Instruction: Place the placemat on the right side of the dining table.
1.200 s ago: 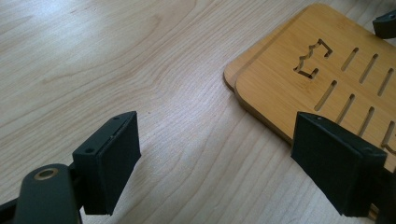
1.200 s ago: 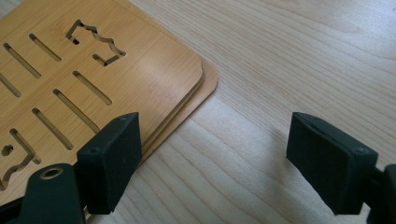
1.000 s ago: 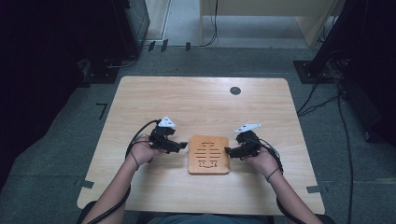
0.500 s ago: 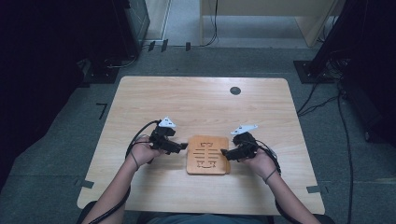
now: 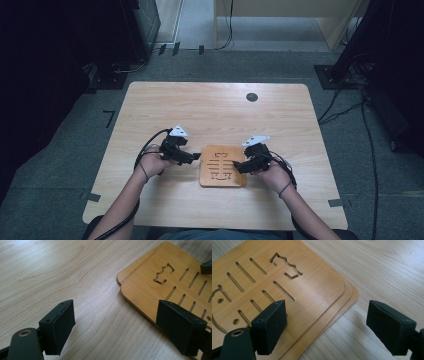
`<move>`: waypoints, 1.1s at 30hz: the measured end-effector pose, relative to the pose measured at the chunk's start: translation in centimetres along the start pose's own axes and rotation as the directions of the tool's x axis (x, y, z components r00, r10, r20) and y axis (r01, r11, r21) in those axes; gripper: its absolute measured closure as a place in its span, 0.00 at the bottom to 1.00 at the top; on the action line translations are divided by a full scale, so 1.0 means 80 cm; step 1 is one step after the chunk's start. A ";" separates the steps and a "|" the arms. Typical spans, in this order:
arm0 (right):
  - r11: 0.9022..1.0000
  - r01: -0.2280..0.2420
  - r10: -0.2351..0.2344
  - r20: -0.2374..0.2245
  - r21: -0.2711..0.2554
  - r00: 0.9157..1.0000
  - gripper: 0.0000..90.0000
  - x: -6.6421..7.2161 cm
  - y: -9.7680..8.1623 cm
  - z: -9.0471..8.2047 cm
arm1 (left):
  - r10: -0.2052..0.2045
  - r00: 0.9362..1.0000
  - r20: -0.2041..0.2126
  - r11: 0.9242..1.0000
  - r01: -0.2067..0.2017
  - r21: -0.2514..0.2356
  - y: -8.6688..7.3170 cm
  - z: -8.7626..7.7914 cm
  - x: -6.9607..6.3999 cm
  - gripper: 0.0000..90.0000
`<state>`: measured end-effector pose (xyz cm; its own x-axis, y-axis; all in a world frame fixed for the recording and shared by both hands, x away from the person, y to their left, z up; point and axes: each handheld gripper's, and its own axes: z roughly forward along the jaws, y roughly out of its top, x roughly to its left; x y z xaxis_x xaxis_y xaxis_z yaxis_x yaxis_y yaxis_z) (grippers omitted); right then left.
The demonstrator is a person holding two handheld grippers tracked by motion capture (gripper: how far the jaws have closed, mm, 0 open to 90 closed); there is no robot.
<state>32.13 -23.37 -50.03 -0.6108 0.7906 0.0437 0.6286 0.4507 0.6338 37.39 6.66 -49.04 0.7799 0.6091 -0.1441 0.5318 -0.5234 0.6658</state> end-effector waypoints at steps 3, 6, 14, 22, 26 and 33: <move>1.000 -0.010 0.010 0.000 -0.004 1.000 0.18 0.003 0.001 0.002 | 0.000 1.000 0.001 1.000 0.000 0.000 0.000 0.000 0.000 0.17; 1.000 -0.010 0.010 0.004 -0.009 1.000 0.18 0.005 0.003 0.004 | -0.001 1.000 0.003 1.000 0.001 0.000 0.000 0.000 0.000 0.17; 1.000 0.005 -0.005 0.025 -0.021 1.000 0.22 0.008 0.007 0.005 | -0.006 1.000 0.009 1.000 0.006 0.003 0.000 -0.002 0.000 0.27; 1.000 -0.007 0.007 0.014 -0.018 1.000 0.20 0.005 0.006 0.007 | -0.004 1.000 0.010 1.000 0.004 0.005 0.000 -0.002 0.000 0.27; 1.000 0.008 -0.007 0.030 -0.024 1.000 0.19 0.010 0.008 0.009 | -0.003 1.000 0.009 1.000 0.003 0.005 0.000 -0.001 -0.001 0.27; 1.000 0.002 -0.001 0.040 -0.027 0.999 0.19 0.014 0.011 0.012 | -0.011 1.000 0.014 1.000 0.011 0.006 0.000 -0.002 -0.001 0.27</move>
<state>32.43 -21.70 -50.15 -0.5921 0.8058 0.0121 0.6139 0.4413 0.6545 37.30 6.72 -48.91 0.7786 0.6062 -0.1618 0.5423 -0.5205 0.6595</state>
